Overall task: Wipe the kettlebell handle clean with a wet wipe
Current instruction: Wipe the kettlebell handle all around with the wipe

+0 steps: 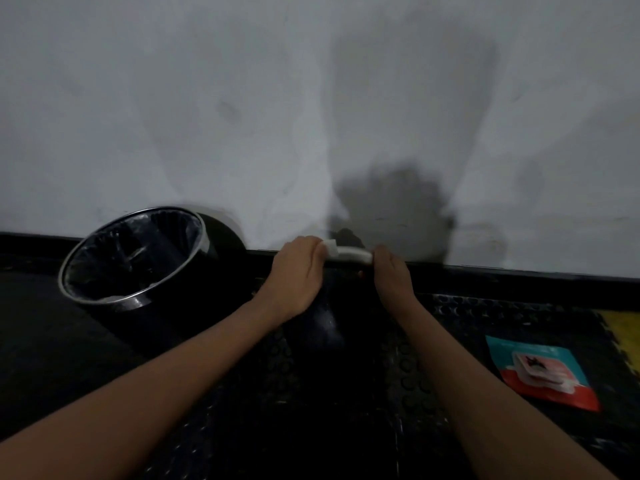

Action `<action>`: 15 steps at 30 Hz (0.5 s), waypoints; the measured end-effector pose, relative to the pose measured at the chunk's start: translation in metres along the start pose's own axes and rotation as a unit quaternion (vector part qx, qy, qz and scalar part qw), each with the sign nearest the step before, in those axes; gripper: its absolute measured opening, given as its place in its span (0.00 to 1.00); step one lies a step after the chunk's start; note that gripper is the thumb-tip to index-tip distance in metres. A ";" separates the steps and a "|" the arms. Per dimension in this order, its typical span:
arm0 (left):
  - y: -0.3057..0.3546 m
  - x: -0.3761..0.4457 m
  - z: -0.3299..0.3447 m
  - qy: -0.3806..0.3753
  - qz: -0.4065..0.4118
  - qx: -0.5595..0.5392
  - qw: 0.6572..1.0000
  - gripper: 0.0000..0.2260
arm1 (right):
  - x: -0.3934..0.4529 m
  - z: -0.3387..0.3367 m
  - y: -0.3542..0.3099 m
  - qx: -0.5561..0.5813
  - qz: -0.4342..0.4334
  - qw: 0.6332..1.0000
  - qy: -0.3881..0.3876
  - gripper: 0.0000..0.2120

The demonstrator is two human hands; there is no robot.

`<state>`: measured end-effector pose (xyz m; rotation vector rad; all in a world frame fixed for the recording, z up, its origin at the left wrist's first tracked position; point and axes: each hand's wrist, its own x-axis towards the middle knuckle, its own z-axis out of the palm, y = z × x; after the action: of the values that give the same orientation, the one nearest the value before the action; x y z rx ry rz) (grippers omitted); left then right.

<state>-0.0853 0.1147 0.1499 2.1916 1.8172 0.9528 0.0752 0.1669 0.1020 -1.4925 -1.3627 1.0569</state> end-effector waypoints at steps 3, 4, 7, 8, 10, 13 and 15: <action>-0.013 -0.014 -0.001 -0.006 0.061 0.062 0.996 0.13 | 0.002 -0.004 0.000 0.009 0.022 1.000 -0.008 0.17; -0.019 -0.019 -0.003 -0.007 0.065 0.064 0.996 0.13 | 0.002 -0.005 -0.001 0.017 0.034 0.999 -0.015 0.15; -0.029 -0.028 -0.004 0.014 0.008 -0.020 1.000 0.13 | 0.005 -0.004 0.003 0.010 0.019 1.000 -0.011 0.10; -0.030 -0.029 -0.004 0.021 -0.042 -0.074 0.996 0.14 | 0.006 -0.003 0.003 0.011 0.017 1.000 -0.005 0.10; -0.027 -0.025 -0.004 0.023 -0.167 -0.162 0.972 0.16 | 0.003 -0.003 0.000 -0.023 -0.002 1.000 -0.007 0.14; -0.020 -0.008 -0.004 -0.012 -0.234 -0.089 0.968 0.16 | 0.000 0.000 -0.001 -0.010 -0.012 1.000 0.011 0.19; -0.011 0.004 -0.005 -0.034 -0.157 -0.001 0.987 0.15 | -0.002 0.000 -0.002 0.008 -0.011 1.000 0.019 0.19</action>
<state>-0.0967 0.1193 0.1504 1.8331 2.0454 0.8005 0.0748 0.1653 0.1044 -1.4767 -1.3383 1.0183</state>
